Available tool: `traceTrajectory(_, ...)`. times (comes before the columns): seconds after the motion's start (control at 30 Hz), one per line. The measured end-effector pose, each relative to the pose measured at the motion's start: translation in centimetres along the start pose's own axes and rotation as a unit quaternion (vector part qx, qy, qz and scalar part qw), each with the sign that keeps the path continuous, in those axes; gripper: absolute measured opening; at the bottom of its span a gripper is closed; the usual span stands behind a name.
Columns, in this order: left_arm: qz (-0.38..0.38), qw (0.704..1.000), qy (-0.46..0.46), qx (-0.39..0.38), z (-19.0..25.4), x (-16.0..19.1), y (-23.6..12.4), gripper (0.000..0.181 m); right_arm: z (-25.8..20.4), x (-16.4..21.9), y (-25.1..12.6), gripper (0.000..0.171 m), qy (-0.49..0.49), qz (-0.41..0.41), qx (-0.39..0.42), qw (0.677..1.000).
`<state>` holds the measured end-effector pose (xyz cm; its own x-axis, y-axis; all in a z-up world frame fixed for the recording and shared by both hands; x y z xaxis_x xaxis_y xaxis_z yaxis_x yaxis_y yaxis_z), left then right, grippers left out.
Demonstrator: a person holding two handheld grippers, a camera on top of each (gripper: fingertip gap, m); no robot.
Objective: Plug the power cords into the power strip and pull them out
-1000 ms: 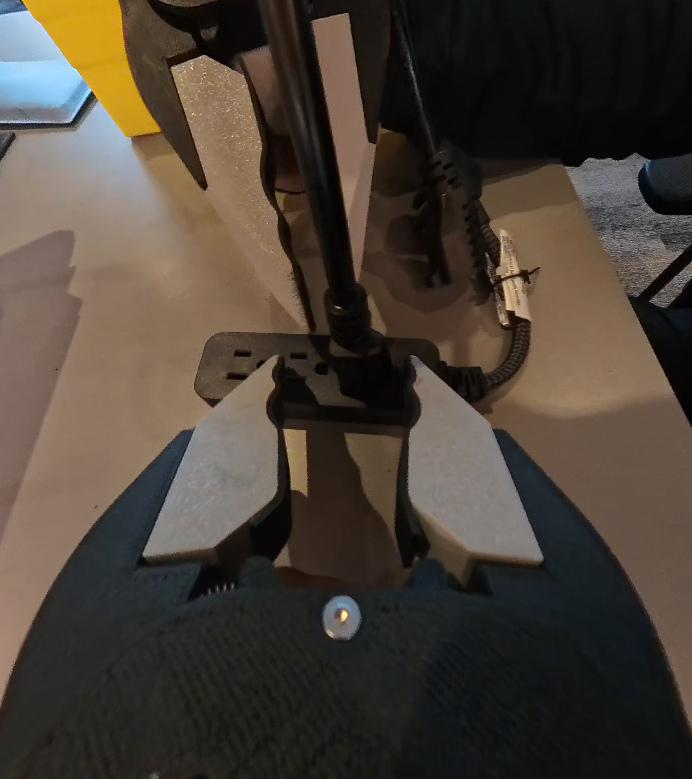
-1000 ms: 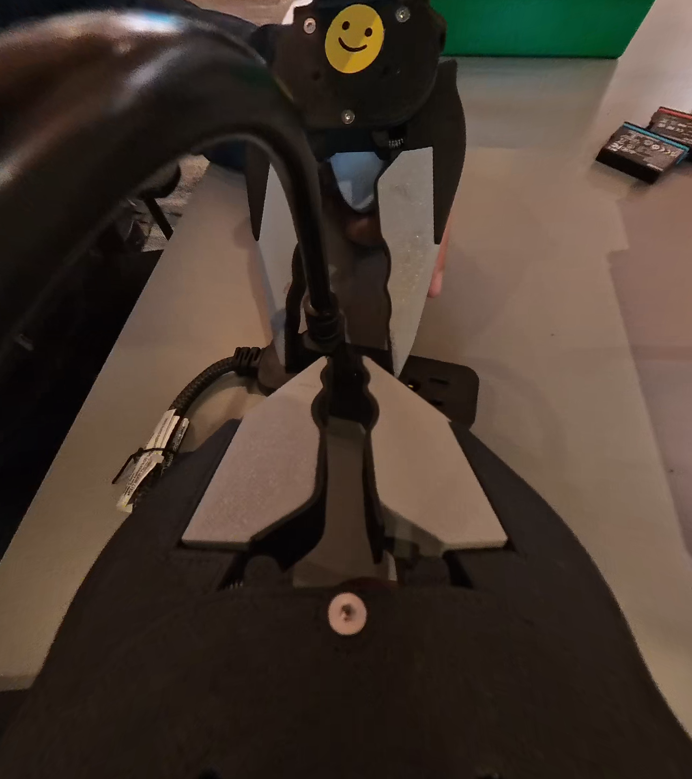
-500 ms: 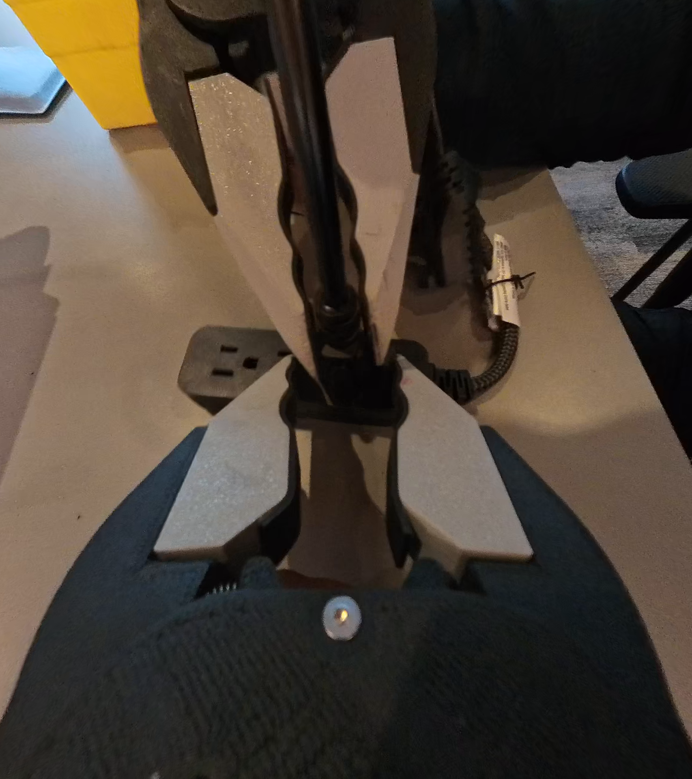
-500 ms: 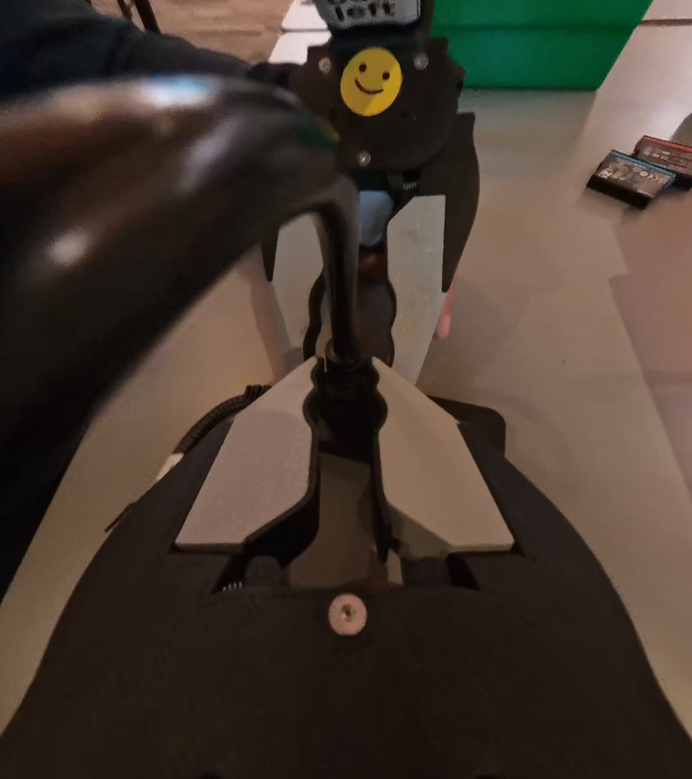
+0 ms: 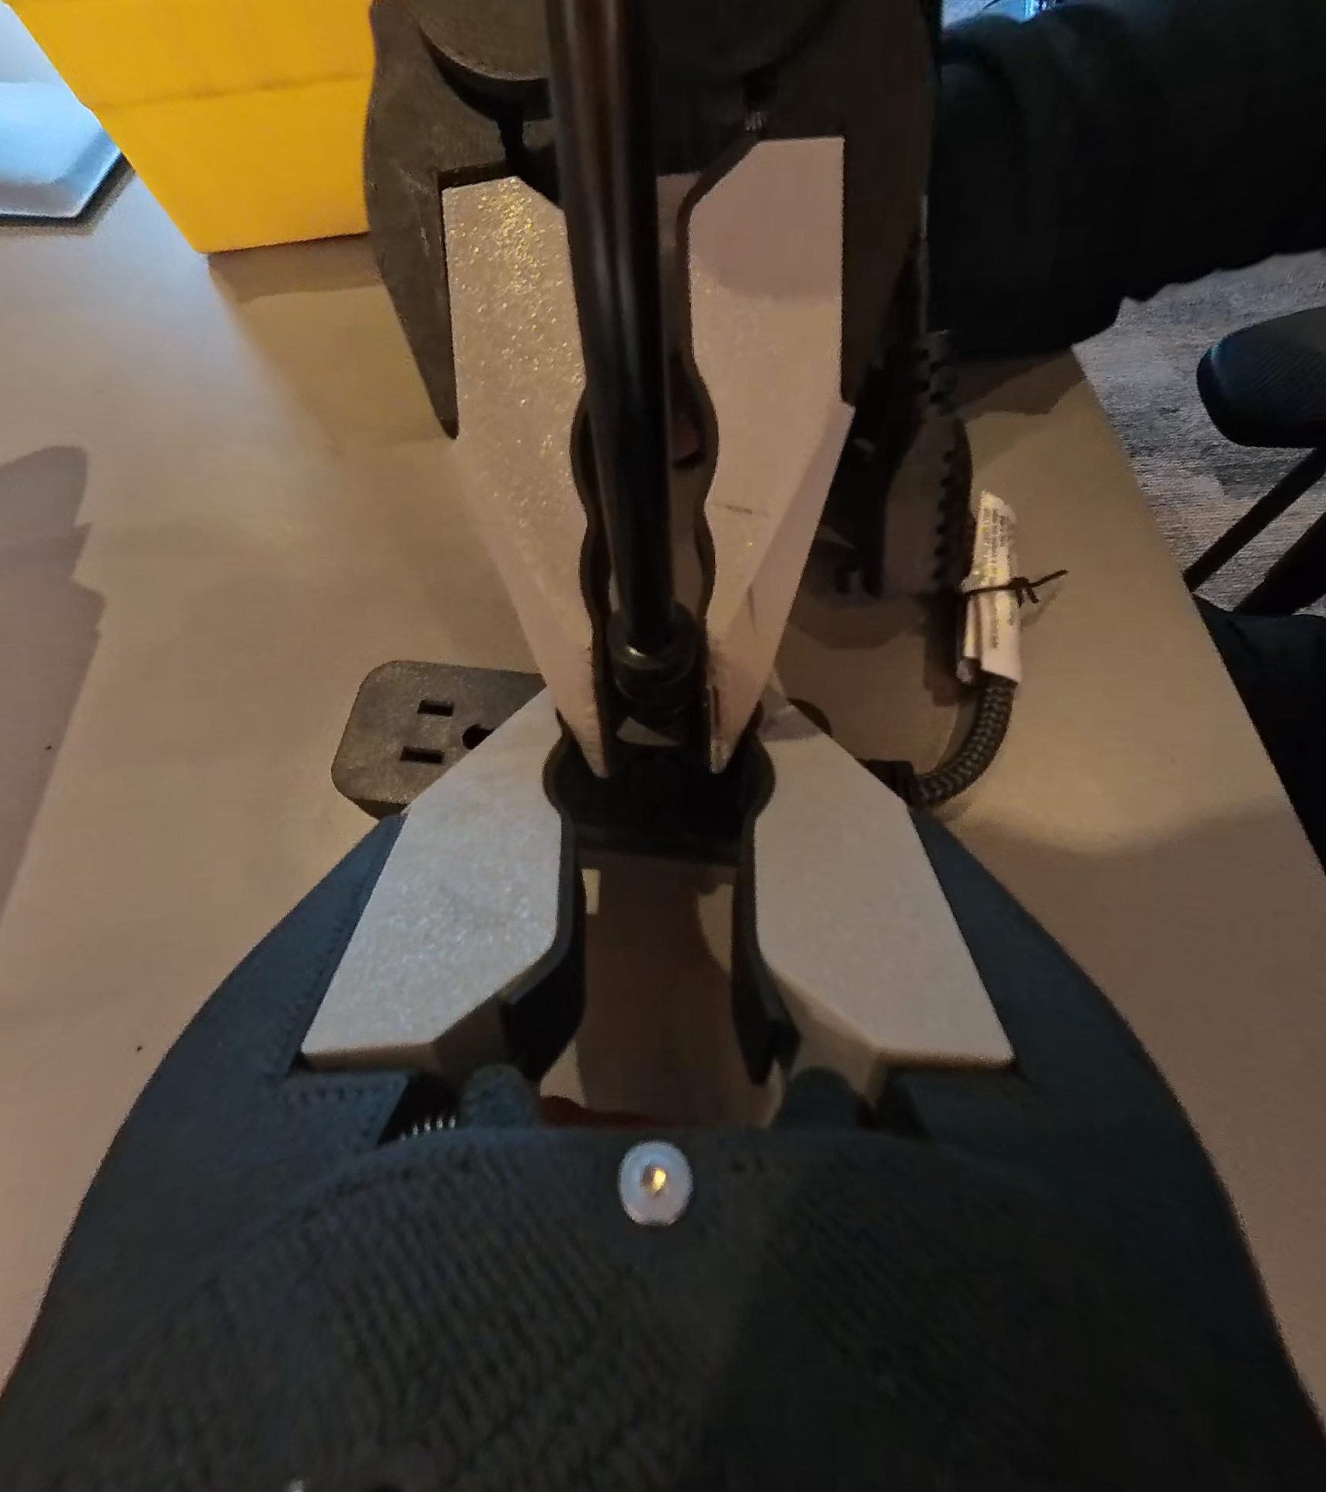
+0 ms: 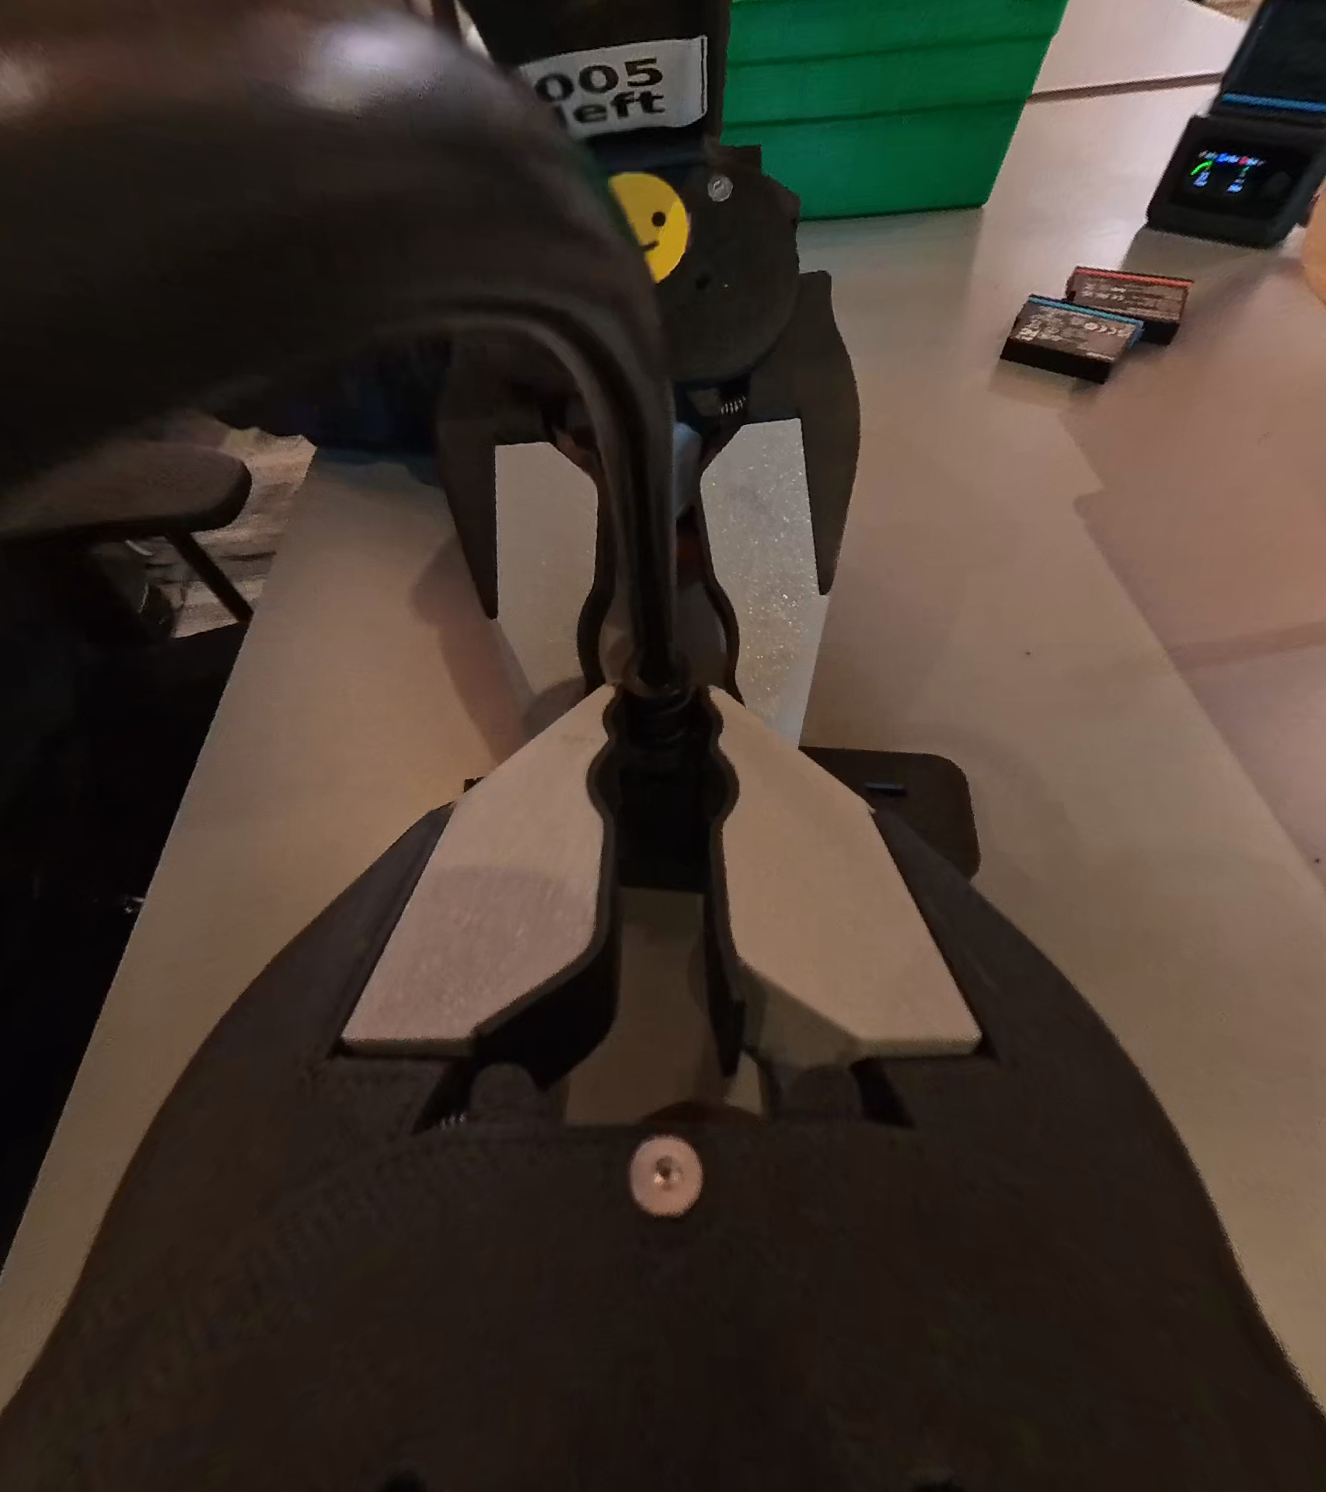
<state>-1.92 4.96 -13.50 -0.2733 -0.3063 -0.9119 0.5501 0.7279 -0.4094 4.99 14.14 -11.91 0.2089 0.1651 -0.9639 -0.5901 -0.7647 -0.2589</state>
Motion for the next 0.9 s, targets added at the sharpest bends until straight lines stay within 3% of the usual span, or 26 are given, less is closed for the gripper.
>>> traceTrajectory(0.3, -0.002, 0.999, -0.022, -0.028, -0.7, 0.1, 0.2, 0.036, 1.0, 0.1, -0.1, 0.012, 0.047, 0.018, 0.018, 0.999)
traceTrajectory(0.43, 0.003, 0.999, 0.014, -0.036, -0.3, -0.1, 0.3, 0.035, -0.7, -0.7, -0.1, 0.011, -0.114, -0.036, 0.066, 0.991)
traceTrajectory(0.53, 0.01, 0.998, 0.043, -0.044, 0.2, -0.1, 0.3, 0.035, -1.4, -0.9, -0.1, 0.01, -0.154, -0.047, 0.075, 0.984)
traceTrajectory(0.6, 0.008, 0.998, 0.036, -0.04, 0.1, -0.1, 0.3, 0.034, -1.0, -0.7, -0.1, 0.011, -0.127, -0.041, 0.067, 0.989)
traceTrajectory(0.77, -0.004, 1.0, -0.011, -0.029, -0.5, 0.0, 0.3, 0.035, 1.4, 0.2, -0.5, 0.015, 0.064, 0.014, -0.017, 0.998)
traceTrajectory(0.83, -0.004, 1.0, -0.008, -0.028, -0.5, 0.0, 0.4, 0.035, 1.0, 0.0, -0.5, 0.015, 0.023, 0.003, -0.005, 1.0)
traceTrajectory(0.9, -0.002, 1.0, -0.01, -0.021, -0.5, 0.0, 0.4, 0.033, -0.1, -0.6, -0.3, 0.011, -0.087, -0.034, 0.038, 0.995)
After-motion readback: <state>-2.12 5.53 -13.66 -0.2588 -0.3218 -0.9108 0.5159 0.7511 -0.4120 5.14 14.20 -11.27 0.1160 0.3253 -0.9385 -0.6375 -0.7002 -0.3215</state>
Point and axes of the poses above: each gripper's, where its closed fingertips meet, y out along the fingers, x out of its underside, z = x × y across the jaws, the point moved 9 cm from there along -y, back along the fingers, and after that the axes turned 9 degrees about z, right-handed, at the moved point
